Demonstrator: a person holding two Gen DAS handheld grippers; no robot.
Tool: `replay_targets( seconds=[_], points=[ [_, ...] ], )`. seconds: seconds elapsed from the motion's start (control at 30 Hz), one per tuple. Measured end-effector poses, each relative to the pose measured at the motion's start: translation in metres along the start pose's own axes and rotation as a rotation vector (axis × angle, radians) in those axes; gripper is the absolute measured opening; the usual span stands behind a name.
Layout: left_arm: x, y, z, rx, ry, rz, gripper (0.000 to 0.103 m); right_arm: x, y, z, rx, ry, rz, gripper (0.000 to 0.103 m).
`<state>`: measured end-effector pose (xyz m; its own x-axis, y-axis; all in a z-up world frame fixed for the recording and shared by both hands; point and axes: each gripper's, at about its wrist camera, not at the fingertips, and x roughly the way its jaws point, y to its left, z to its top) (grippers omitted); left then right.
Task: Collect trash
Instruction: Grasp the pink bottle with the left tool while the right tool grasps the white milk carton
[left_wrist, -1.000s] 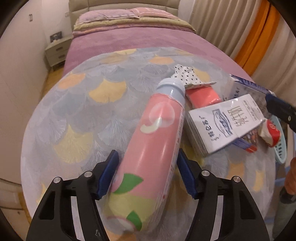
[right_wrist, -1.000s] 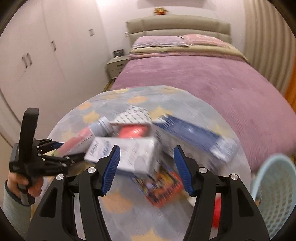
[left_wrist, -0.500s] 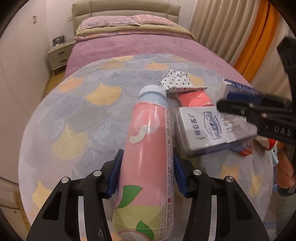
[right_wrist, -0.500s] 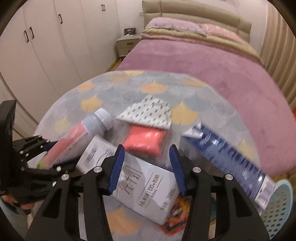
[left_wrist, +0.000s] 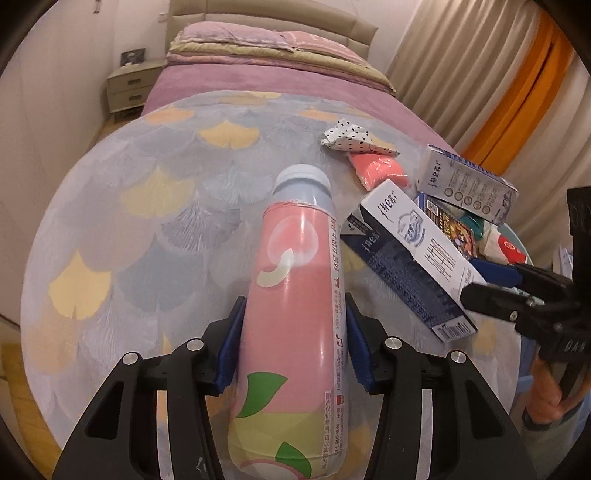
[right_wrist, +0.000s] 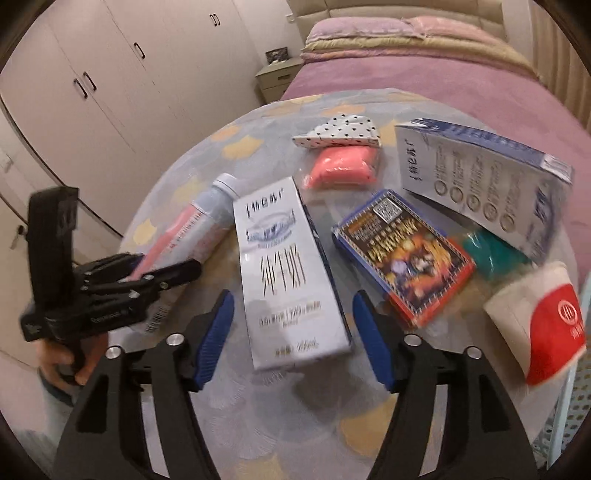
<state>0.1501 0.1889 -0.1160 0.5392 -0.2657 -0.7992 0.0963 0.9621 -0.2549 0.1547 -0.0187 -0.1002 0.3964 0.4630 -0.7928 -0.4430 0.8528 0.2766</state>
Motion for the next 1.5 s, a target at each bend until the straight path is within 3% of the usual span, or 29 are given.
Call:
replay_targets(
  seconds=[0.23,0.37,0.5,0.67,0.9,1.27,1.5],
  points=[
    [0.004,-0.005,0.005,0.002,0.009,0.042,0.049,0.014,0.023,0.002,-0.087,-0.021,-0.132,0.068],
    [0.009,-0.011,0.011,0.018,0.011,0.087,0.049,0.025,0.016,0.005,-0.057,-0.004,-0.119,0.067],
    [0.014,-0.018,0.015,0.038,0.014,0.131,0.049,0.027,0.010,0.004,-0.025,0.001,-0.077,0.057],
    [0.010,-0.025,0.014,0.036,0.006,0.142,0.047,0.014,0.000,-0.003,0.026,-0.011,-0.032,0.054],
    [-0.022,-0.056,0.008,0.072,-0.075,0.079,0.046,-0.027,-0.006,-0.012,0.055,-0.080,-0.011,0.051],
    [-0.055,-0.131,0.014,0.165,-0.180,-0.040,0.046,-0.112,-0.036,-0.037,0.120,-0.226,-0.084,0.051],
    [-0.054,-0.182,0.026,0.229,-0.211,-0.111,0.046,-0.155,-0.071,-0.052,0.179,-0.307,-0.185,0.051]
  ],
)
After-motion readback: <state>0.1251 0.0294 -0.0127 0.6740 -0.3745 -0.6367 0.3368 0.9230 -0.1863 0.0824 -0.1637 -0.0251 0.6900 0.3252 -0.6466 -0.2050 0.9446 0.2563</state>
